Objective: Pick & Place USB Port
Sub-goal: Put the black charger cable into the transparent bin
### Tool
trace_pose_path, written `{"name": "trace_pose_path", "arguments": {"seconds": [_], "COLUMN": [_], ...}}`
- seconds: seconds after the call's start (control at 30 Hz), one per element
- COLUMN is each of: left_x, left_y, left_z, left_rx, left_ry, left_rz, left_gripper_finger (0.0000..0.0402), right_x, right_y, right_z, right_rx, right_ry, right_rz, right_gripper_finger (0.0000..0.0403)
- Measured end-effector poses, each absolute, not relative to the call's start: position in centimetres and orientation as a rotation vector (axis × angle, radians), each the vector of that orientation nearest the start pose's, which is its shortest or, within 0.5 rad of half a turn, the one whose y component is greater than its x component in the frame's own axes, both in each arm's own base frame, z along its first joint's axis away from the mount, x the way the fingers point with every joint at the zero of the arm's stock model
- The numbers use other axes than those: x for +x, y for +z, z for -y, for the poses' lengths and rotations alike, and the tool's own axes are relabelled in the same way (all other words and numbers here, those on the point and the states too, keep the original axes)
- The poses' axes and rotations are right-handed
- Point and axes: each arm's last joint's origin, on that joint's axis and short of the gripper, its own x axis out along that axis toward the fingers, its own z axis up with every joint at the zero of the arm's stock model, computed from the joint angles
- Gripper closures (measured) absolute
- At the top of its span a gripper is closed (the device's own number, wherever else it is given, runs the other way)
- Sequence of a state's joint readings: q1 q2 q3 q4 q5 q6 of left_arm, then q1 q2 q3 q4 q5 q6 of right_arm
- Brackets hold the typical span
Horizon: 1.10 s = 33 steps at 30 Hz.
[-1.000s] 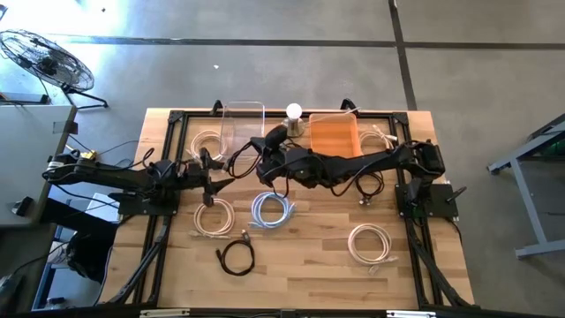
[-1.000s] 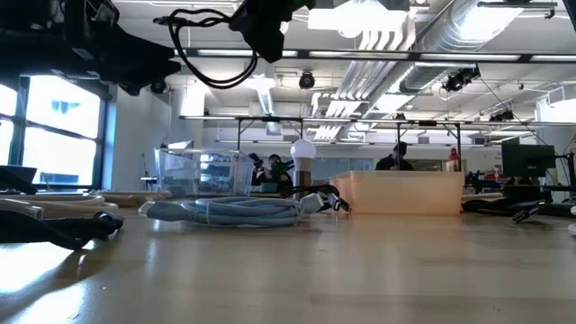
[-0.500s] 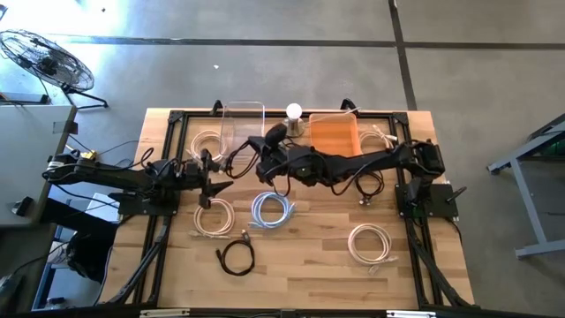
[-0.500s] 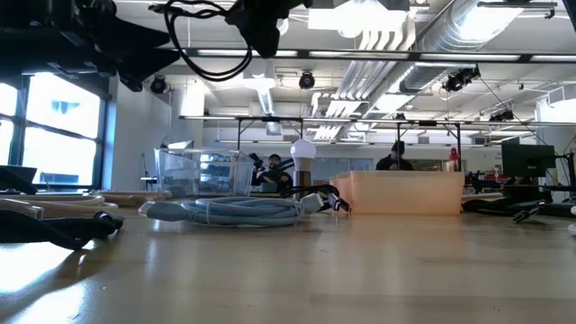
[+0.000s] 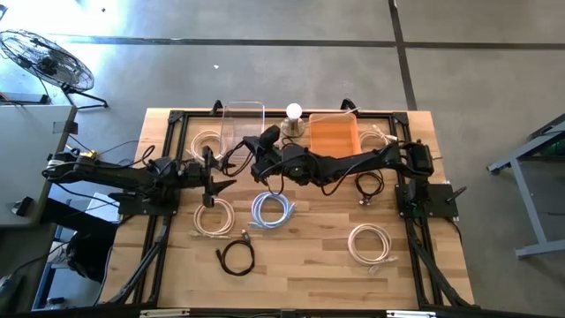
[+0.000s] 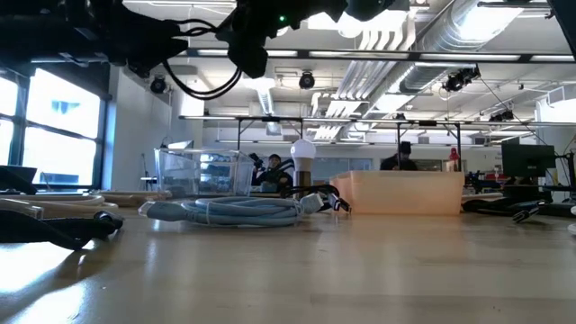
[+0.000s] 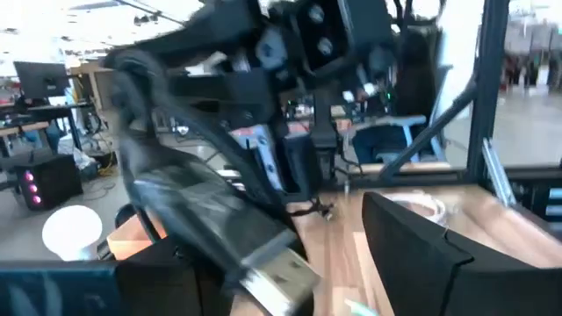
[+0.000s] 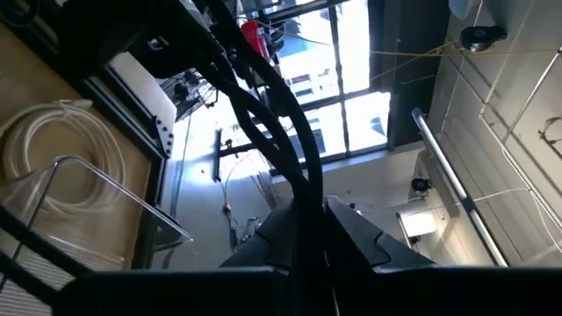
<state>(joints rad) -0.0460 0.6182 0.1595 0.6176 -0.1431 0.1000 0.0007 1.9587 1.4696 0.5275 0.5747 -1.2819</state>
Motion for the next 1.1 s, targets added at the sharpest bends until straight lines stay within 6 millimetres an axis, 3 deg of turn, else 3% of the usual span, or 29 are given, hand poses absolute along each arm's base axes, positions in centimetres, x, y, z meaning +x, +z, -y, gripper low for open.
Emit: {"name": "trace_pose_path", "arguments": {"seconds": [0.17,0.33,0.4,0.67,0.9,1.1], "left_x": [15.7,16.5,16.6,16.7,16.7,16.6], "left_y": [21.7,22.1,22.5,23.0,23.0,22.7], "left_z": [0.2,0.3,0.3,0.1,0.0,-0.3], "left_rx": [0.143,0.288,0.31,0.368,0.4,0.478], "left_ry": [0.123,0.13,0.129,0.194,0.228,0.302], "left_rz": [0.048,0.006,0.012,-0.059,-0.077,-0.133], "left_gripper_finger": [0.022,0.0356,0.0386,0.0397,0.04,0.0401], "right_x": [45.6,45.5,45.5,45.4,45.1,44.3], "right_y": [28.9,29.0,29.1,29.1,29.0,29.1], "right_z": [1.1,0.4,0.3,-0.3,-3.3,-5.3], "right_rx": [-1.232,-1.239,-1.209,-1.177,-1.165,-1.201], "right_ry": [-0.545,-0.562,-0.588,-0.627,-0.639,-0.781], "right_rz": [-0.358,-0.37,-0.366,-0.389,-0.406,-0.558], "right_gripper_finger": [0.0373,0.0372,0.0361,0.0315,0.0289,0.0264]}}
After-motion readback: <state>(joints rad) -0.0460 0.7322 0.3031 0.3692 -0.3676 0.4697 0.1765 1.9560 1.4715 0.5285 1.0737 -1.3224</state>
